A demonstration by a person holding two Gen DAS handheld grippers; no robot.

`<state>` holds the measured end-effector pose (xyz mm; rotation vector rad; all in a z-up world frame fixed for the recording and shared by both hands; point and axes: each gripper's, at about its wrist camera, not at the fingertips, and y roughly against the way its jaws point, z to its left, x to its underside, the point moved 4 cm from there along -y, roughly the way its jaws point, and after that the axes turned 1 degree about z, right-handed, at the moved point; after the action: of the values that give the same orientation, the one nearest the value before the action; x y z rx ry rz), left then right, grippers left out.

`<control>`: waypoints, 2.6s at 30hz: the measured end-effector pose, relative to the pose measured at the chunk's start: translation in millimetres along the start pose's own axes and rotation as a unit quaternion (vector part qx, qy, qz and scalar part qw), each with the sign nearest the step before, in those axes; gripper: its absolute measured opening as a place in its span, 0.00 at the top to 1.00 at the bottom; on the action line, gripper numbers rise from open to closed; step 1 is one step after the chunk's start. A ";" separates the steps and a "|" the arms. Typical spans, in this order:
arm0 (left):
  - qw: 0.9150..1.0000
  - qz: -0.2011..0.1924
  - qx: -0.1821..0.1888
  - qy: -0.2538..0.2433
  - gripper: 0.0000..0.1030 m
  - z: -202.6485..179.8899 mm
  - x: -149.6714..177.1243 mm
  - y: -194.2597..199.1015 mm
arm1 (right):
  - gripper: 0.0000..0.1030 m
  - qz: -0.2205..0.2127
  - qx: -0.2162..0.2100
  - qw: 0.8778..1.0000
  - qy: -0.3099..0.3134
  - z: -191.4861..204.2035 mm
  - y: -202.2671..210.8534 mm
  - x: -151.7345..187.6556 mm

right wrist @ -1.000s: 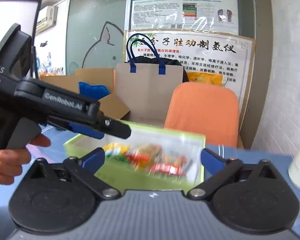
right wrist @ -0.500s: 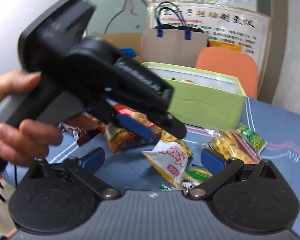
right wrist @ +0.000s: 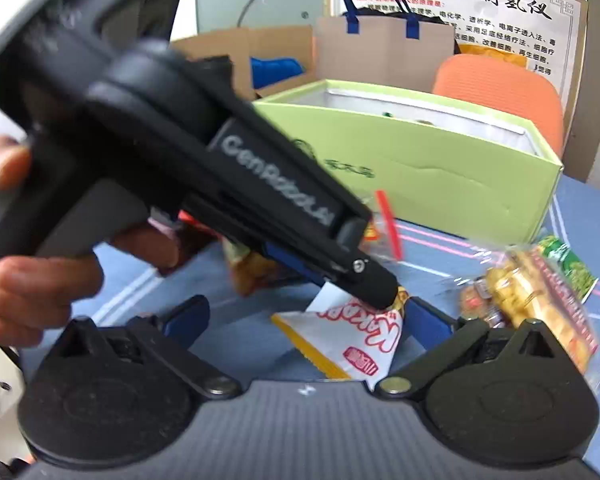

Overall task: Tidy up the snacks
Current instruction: 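Lower the left gripper onto the white-yellow snack bag, then grasp the white-yellow bag with the left gripper and drop it into the green box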

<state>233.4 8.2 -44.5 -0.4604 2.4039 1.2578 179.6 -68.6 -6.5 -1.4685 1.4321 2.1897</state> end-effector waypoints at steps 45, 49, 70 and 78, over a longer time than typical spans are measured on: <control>0.994 -0.042 0.004 0.100 0.45 33.1 71.7 57.9 | 0.12 -0.008 0.065 0.998 -0.024 57.2 5.0 30.2; 0.995 -0.046 -0.018 0.083 0.60 29.1 72.9 54.2 | 0.52 -0.003 0.051 0.998 -0.047 53.2 -0.8 32.5; 0.984 -0.168 -0.033 0.040 0.66 30.2 -139.1 80.0 | 0.49 -0.072 0.049 0.996 0.028 -18.6 -85.8 -171.8; 0.977 -0.174 -0.116 0.046 0.59 86.5 -201.4 51.9 | 0.34 -0.023 0.002 1.000 -0.011 -44.0 -177.2 -207.8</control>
<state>401.2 130.1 43.4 -0.9807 2.1308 1.3794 415.2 68.2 41.5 -1.4559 1.3810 2.1681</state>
